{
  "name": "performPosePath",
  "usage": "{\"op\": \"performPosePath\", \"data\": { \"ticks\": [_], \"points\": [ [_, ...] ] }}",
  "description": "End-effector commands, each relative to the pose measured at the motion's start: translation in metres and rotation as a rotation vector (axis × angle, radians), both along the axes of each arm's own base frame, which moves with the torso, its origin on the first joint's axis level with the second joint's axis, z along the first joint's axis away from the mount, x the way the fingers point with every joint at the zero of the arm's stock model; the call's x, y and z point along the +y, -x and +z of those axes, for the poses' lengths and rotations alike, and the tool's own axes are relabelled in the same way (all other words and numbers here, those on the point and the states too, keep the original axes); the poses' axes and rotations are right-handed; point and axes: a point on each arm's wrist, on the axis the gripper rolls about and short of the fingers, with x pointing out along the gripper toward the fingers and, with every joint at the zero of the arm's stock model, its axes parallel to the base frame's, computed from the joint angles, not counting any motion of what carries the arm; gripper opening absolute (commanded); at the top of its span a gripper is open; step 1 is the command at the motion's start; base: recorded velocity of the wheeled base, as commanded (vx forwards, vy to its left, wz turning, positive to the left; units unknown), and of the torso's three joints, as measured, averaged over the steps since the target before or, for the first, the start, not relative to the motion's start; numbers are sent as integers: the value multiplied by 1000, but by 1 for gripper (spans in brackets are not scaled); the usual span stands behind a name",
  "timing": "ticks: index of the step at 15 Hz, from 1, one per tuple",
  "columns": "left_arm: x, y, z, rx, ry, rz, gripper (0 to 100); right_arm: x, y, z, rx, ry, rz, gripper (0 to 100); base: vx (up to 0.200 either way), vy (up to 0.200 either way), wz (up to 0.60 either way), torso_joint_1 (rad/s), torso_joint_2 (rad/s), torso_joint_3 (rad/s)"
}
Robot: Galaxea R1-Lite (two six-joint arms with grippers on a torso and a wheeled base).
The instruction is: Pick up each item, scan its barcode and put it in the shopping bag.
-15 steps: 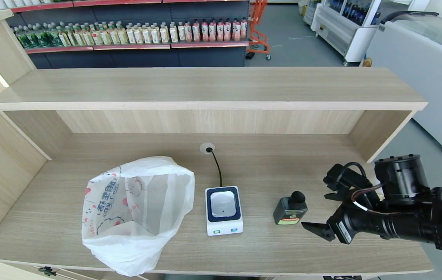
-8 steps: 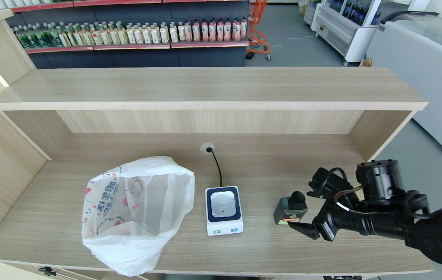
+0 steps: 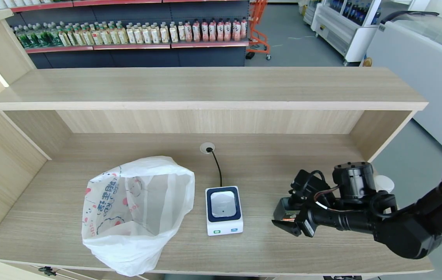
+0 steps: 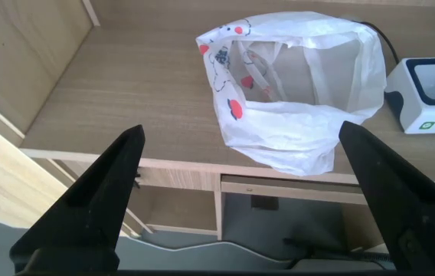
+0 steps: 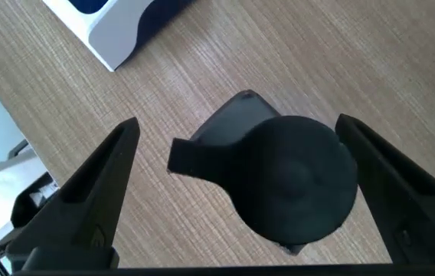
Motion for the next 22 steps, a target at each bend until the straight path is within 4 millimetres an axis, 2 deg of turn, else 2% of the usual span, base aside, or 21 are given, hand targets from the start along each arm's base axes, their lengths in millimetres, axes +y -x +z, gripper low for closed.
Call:
{"op": "performPosePath", "data": {
  "ticks": [1, 2, 5, 10, 13, 15, 18, 19, 20, 22],
  "points": [
    [0, 0, 0, -1, 1, 1, 100, 6, -8, -13, 5, 7, 12, 100, 0, 0, 0, 0, 0, 0],
    [0, 0, 0, -1, 1, 0, 100, 7, -10, -15, -8, 10, 18, 0, 0, 0, 0, 0, 0, 0],
    [0, 0, 0, -1, 1, 0, 100, 8, -13, -25, -5, 27, 25, 0, 0, 0, 0, 0, 0, 0],
    [0, 0, 0, -1, 1, 0, 100, 0, -6, -23, -20, 21, 6, 0, 0, 0, 0, 0, 0, 0],
    [0, 0, 0, -1, 1, 0, 100, -4, -7, -12, -82, -9, -7, 0, 0, 0, 0, 0, 0, 0],
    [0, 0, 0, -1, 1, 1, 100, -11, -1, 25, -183, -80, -39, 0, 0, 0, 0, 0, 0, 0],
    [0, 0, 0, -1, 1, 1, 100, -29, 23, 60, -270, -120, -75, 0, 0, 0, 0, 0, 0, 0],
    [0, 0, 0, -1, 1, 0, 100, -33, 31, 61, -290, -98, -72, 0, 0, 0, 0, 0, 0, 0],
    [0, 0, 0, -1, 1, 0, 100, -44, 40, 56, -335, -3, -56, 0, 0, 0, 0, 0, 0, 0],
    [0, 0, 0, -1, 1, 1, 100, -61, 45, 51, -462, 145, -34, 0, 0, 0, 0, 0, 0, 0]
  ]
}}
